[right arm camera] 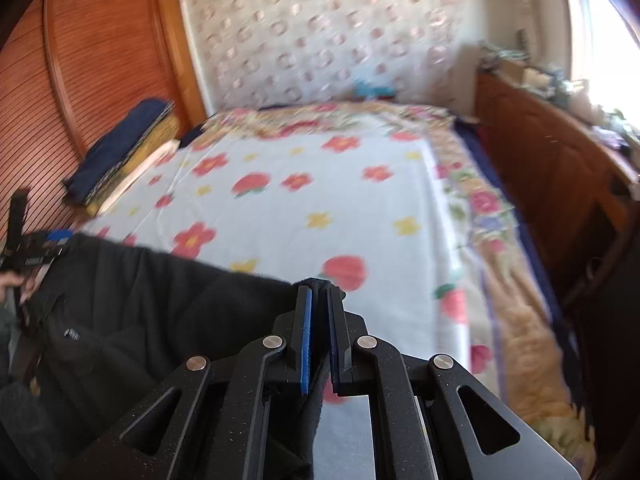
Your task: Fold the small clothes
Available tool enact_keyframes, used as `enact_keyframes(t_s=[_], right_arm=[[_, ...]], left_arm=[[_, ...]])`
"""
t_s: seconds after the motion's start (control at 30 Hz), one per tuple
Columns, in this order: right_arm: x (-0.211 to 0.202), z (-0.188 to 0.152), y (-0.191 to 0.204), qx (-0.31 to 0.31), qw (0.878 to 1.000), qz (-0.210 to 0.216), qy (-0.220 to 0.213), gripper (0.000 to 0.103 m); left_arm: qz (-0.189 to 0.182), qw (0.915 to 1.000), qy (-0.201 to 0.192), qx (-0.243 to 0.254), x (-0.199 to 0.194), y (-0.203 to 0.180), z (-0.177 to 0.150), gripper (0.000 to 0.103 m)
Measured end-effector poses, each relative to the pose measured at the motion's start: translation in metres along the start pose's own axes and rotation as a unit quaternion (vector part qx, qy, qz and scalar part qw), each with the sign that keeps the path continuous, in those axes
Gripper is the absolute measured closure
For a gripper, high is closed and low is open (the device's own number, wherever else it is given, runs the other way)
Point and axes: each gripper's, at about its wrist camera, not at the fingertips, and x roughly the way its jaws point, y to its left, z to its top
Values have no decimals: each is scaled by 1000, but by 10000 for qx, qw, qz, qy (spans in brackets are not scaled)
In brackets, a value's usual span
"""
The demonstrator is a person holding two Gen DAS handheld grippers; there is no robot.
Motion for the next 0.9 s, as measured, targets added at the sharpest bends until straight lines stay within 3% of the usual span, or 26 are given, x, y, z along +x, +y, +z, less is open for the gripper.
enact_keyframes(t_s=[0.07, 0.3, 0.47, 0.53, 0.6, 0.9], right_arm=[[-7, 1, -7, 174, 9995, -255, -116, 96], [-4, 1, -12, 211, 9995, -210, -65, 96], [-3, -1, -6, 81, 9998, -181, -40, 80], [-1, -2, -7, 50, 9999, -118, -9, 66], [3, -3, -8, 35, 9999, -133, 80, 60], [22, 1, -14, -63, 9985, -50, 537, 52]], left_arm=[[-19, 10000, 8, -30, 0, 1, 0, 31], [-109, 9998, 38, -156, 1, 5, -1, 30], [-165, 9996, 49, -215, 4, 6, 0, 30], [-196, 9995, 51, -246, 5, 7, 0, 30], [-233, 9993, 57, -275, 5, 8, 1, 30], [-237, 9993, 54, -267, 4, 8, 1, 28]])
